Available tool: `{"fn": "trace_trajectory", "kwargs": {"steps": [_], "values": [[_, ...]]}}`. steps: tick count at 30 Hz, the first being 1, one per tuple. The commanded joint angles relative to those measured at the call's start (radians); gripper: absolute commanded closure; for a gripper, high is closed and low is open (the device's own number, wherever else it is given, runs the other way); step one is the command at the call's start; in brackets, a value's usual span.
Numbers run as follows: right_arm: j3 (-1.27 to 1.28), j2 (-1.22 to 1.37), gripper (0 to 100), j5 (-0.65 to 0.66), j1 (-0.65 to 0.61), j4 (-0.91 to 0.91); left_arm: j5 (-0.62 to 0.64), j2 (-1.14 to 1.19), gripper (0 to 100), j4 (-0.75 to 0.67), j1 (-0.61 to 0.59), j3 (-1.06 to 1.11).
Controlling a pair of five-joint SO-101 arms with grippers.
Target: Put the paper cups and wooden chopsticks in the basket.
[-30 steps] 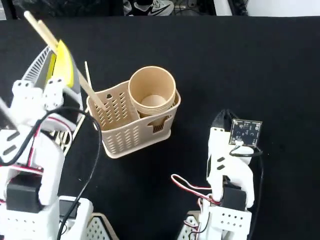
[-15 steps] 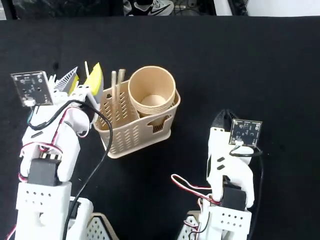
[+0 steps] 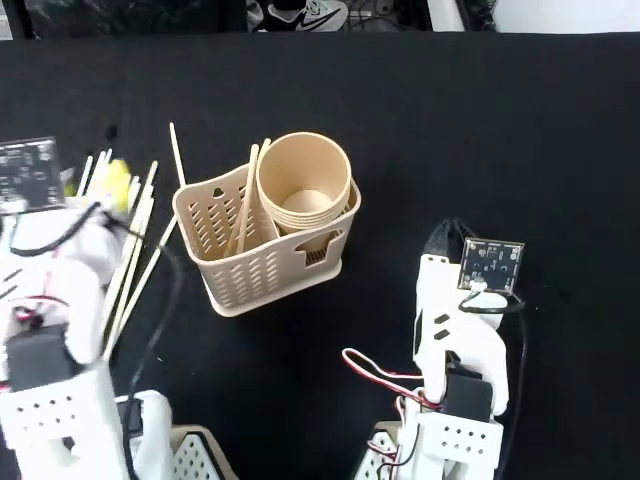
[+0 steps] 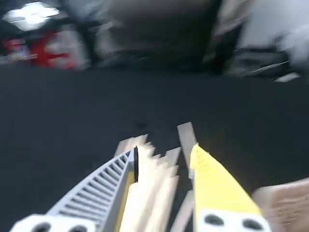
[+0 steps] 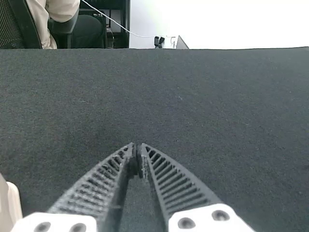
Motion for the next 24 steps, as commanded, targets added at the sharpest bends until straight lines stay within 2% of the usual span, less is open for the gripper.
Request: {"fn": "trace_trajectory", "kwargs": {"steps": [1,5,8,17,20,24], "values": [[-0.005,-0.045,98.5,0.011,-0.018,0.002,-0.187,0.137,77,0.029,-0.185,-0.007],[-0.005,-0.045,98.5,0.011,-0.018,0.003,-0.307,0.399,77,0.021,-0.217,-0.012],[-0.005,-0.045,98.5,0.011,-0.018,0.003,-0.359,0.618,77,0.023,-0.22,-0.096],[-0.005,-0.045,98.5,0.011,-0.018,0.003,-0.377,1.224,77,0.025,-0.223,-0.476],[-0.005,-0.045,98.5,0.011,-0.018,0.003,-0.379,1.393,81,0.025,-0.225,-0.581],[-0.005,-0.045,98.5,0.011,-0.018,0.003,-0.381,1.547,93,0.037,-0.223,-0.67]]}}
